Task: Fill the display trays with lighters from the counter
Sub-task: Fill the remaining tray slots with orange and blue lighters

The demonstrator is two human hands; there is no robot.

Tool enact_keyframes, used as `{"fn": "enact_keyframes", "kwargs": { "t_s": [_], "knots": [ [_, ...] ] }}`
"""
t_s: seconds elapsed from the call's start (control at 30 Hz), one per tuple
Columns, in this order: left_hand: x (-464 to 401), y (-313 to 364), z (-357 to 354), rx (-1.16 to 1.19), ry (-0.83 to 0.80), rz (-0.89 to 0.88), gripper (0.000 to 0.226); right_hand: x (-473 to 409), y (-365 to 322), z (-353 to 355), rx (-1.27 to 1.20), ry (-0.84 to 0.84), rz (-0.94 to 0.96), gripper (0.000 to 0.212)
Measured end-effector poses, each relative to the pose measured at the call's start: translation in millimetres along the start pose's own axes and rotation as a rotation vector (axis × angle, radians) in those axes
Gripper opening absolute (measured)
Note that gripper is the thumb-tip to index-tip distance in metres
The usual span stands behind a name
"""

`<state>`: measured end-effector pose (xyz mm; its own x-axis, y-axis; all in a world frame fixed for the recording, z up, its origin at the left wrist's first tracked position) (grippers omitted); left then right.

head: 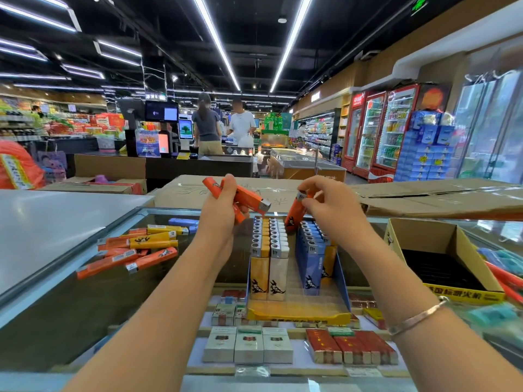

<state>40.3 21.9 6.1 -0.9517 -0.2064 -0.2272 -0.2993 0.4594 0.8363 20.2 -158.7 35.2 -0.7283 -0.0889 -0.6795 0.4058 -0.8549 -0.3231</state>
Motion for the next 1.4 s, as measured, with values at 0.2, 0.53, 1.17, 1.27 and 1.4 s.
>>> {"fn": "enact_keyframes", "kwargs": {
  "t_s": [0.2,0.53,1.17,1.27,1.4],
  "knots": [
    [-3,0,3,0.080,0.043,0.006,0.031,-20,-8,1,0.257,-0.239,0.060,0.019],
    [0,-1,2,0.109,0.047,0.039,0.026,-19,-21,-15,0.432,-0.428,0.101,0.017],
    [2,-1,3,0.152,0.058,0.108,0.029,-30,-16,-7,0.320,-0.645,0.115,0.011],
    [3,1,3,0.148,0.057,0.113,0.029,-27,-20,-13,0.386,-0.601,0.134,0.010],
    [6,2,3,0.142,0.033,0.116,0.026,-21,-21,-17,0.477,-0.505,0.153,0.010]
  ]
}}
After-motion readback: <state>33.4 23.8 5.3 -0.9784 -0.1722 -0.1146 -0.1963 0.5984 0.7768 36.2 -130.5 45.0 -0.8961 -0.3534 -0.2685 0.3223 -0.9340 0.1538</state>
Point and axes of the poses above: each hand's wrist, its own x-axis away from the middle knuckle, its own z-axis out of the back of the hand, y = z × x, the point moved 1 cm from there along -x, towards the middle knuckle, and after that the axes turned 10 degrees about x, right-handed, at the moved point
